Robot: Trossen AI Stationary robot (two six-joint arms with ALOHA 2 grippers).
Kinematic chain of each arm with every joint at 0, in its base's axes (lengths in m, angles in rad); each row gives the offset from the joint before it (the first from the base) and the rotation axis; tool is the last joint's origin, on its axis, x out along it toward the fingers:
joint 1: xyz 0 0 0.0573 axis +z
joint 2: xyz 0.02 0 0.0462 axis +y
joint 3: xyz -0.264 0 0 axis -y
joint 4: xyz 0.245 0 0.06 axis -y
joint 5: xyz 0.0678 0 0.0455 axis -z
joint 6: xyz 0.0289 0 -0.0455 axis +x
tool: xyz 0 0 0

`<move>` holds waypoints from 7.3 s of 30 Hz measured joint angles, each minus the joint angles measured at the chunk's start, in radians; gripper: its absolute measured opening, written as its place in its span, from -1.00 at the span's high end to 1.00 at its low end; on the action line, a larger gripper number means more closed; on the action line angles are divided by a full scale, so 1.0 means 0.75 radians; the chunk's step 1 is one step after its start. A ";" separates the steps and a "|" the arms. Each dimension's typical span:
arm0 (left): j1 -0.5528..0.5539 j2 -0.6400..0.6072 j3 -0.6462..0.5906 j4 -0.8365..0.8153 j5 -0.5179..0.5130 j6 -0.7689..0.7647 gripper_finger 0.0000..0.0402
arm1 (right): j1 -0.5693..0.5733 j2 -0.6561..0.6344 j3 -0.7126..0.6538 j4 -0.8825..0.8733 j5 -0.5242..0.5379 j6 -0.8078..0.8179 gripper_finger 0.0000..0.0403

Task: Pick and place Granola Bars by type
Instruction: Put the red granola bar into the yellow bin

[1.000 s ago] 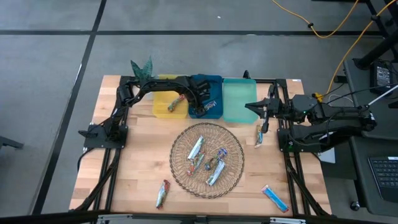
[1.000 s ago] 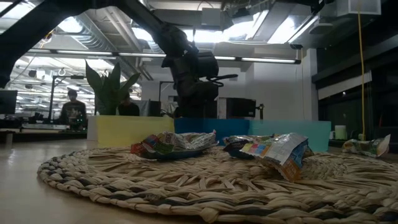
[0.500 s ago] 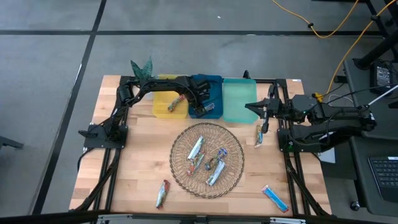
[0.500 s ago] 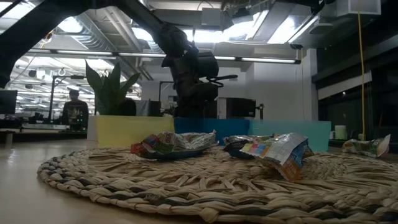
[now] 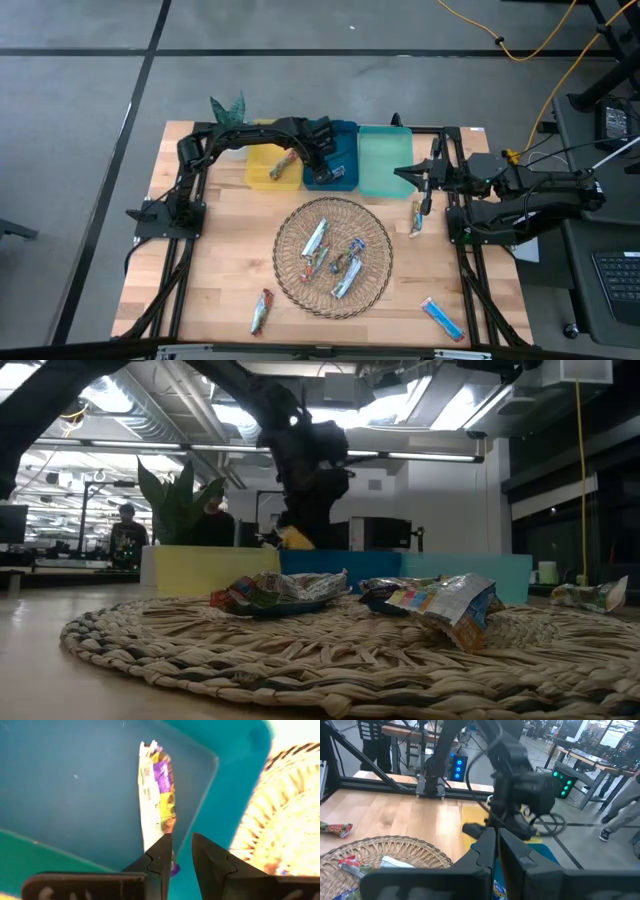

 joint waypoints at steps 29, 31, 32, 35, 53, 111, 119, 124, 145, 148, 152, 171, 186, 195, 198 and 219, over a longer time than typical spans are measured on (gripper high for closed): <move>-0.557 -0.452 0.000 0.004 -0.337 -0.395 0.71 | 0.000 0.000 0.000 -0.004 0.000 -0.009 0.87; -0.609 -0.452 0.000 0.004 -0.338 -0.415 0.71 | 0.000 0.000 0.000 -0.004 0.000 -0.010 0.87; -0.633 -0.452 0.000 0.003 -0.338 -0.438 0.70 | 0.000 0.000 0.000 -0.003 0.000 -0.010 0.87; -0.708 -0.452 0.000 0.003 -0.338 -0.516 0.70 | 0.000 0.000 0.000 0.003 0.000 -0.010 0.87; -1.295 -0.452 0.000 -0.012 -0.558 -0.904 0.77 | 0.000 0.000 0.000 0.015 0.000 -0.001 0.87; -1.649 0.125 -0.094 -0.315 -0.370 -2.059 -0.16 | 0.001 0.001 0.000 -0.013 -0.001 0.211 0.87; -1.649 0.125 -0.094 -0.315 -0.338 -2.060 0.34 | 0.001 0.001 0.000 -0.013 -0.001 0.211 0.87; -1.649 0.124 -0.093 -0.316 -0.336 -2.060 0.64 | 0.001 0.001 0.000 -0.013 -0.001 0.211 0.87; -1.582 -0.151 -0.093 -0.433 -0.646 -2.020 0.86 | 0.000 0.000 0.000 -0.013 -0.001 0.212 0.87; -1.555 -0.213 -0.093 -0.451 -0.730 -1.980 0.86 | 0.000 0.001 0.000 -0.013 -0.001 0.212 0.87; -1.517 -0.294 -0.093 -0.470 -0.817 -1.897 0.85 | 0.000 0.001 0.000 -0.013 -0.001 0.211 0.87; -1.159 -0.630 -0.093 -0.485 -1.025 -1.327 0.87 | 0.000 0.000 0.000 -0.014 -0.001 0.211 0.87; -0.575 -0.789 -0.093 -0.430 -0.781 -0.818 0.86 | 0.000 0.000 0.000 -0.002 -0.001 0.027 0.87; -0.172 -0.775 -0.092 -0.160 -0.430 -0.529 0.88 | 0.000 0.001 0.000 -0.003 -0.001 -0.010 0.87; -0.049 -0.762 -0.092 -0.159 -0.371 -0.491 0.88 | 0.000 0.000 0.000 -0.005 -0.001 -0.014 0.87; 0.245 -0.468 -0.092 -0.229 -0.250 -0.079 0.88 | -0.002 0.000 0.000 -0.013 0.000 -0.105 0.87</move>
